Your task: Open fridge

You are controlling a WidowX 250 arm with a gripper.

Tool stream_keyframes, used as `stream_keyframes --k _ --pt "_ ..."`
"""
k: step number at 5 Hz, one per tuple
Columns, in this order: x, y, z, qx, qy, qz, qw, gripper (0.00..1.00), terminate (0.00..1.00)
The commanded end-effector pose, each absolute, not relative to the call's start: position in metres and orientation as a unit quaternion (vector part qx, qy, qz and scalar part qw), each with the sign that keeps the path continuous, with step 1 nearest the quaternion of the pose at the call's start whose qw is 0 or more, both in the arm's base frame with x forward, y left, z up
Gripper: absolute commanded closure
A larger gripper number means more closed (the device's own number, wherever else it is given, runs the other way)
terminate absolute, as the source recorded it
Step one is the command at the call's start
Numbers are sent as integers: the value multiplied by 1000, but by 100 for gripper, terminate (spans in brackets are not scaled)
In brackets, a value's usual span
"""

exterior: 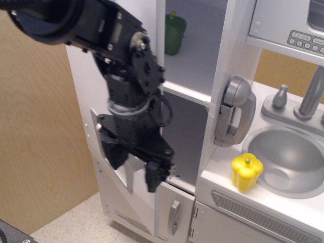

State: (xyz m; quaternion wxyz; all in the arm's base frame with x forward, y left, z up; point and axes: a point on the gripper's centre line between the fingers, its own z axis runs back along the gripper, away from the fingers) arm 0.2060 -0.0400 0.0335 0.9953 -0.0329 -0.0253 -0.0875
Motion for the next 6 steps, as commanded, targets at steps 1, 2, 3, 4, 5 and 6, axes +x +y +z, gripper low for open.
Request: stream_keyframes --k 1,2,3,4,5,6 --pt "230 -73 43 -35 -66 -85 994 0 0" --pt "233 -95 41 -23 -86 -96 991 0 0" --pt "243 -108 42 -20 -93 -90 991 0 0" --pt "262 -116 41 -27 -85 -74 993 0 0" --pt "283 -120 42 -21 -96 -60 993 0 0" --pt "303 -112 42 -16 -104 -36 994 0 0"
